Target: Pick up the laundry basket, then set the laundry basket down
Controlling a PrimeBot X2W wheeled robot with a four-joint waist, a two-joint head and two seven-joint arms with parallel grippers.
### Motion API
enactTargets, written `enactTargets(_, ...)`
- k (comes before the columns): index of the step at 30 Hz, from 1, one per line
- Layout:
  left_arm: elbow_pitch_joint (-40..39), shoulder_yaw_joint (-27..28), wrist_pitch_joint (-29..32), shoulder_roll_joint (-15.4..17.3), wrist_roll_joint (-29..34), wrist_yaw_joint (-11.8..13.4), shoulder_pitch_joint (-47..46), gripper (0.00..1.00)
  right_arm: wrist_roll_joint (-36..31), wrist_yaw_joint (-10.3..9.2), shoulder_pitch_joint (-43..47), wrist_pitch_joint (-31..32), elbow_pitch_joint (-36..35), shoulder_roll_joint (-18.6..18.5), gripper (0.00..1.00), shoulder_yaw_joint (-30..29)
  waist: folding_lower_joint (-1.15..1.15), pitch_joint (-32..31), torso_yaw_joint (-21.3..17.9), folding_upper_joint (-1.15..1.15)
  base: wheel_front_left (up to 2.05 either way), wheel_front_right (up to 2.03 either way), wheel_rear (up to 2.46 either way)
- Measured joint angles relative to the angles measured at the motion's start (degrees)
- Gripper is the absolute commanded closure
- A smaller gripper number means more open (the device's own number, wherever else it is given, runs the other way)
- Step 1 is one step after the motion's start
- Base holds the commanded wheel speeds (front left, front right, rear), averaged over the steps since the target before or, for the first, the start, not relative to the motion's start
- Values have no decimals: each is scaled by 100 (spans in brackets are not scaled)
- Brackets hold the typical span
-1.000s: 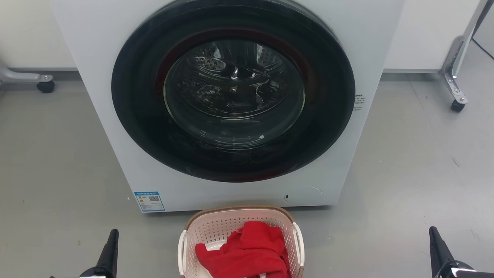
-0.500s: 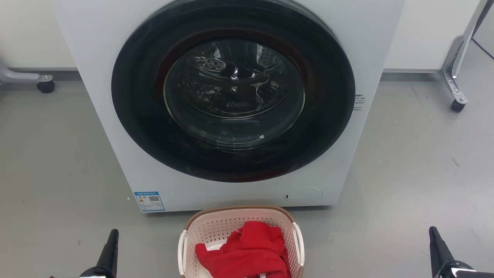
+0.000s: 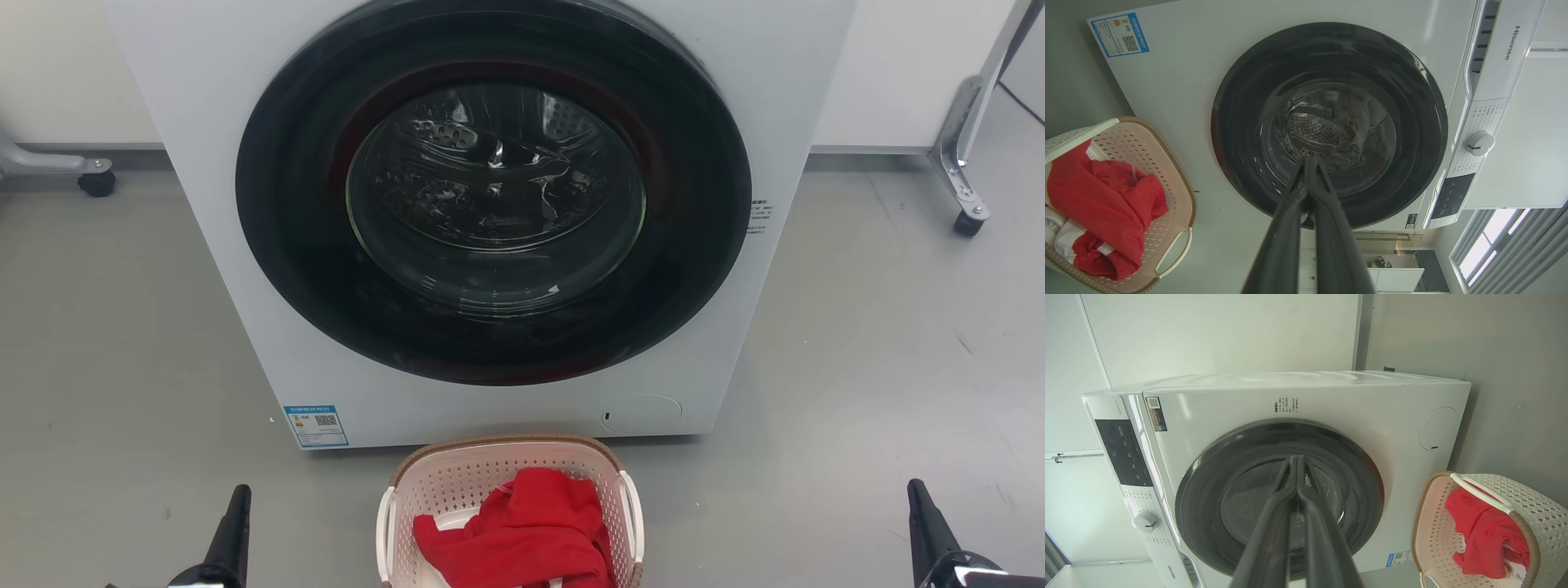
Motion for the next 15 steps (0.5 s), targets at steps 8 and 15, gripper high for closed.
enactTargets(8,-1,0,0,0,0,0,0,100,0,0,0,0,0,0,100,1,0,0,0,0,0,0,0)
enactTargets(15,-1,0,0,0,1,0,0,100,0,0,0,0,0,0,100,1,0,0,0,0,0,0,0)
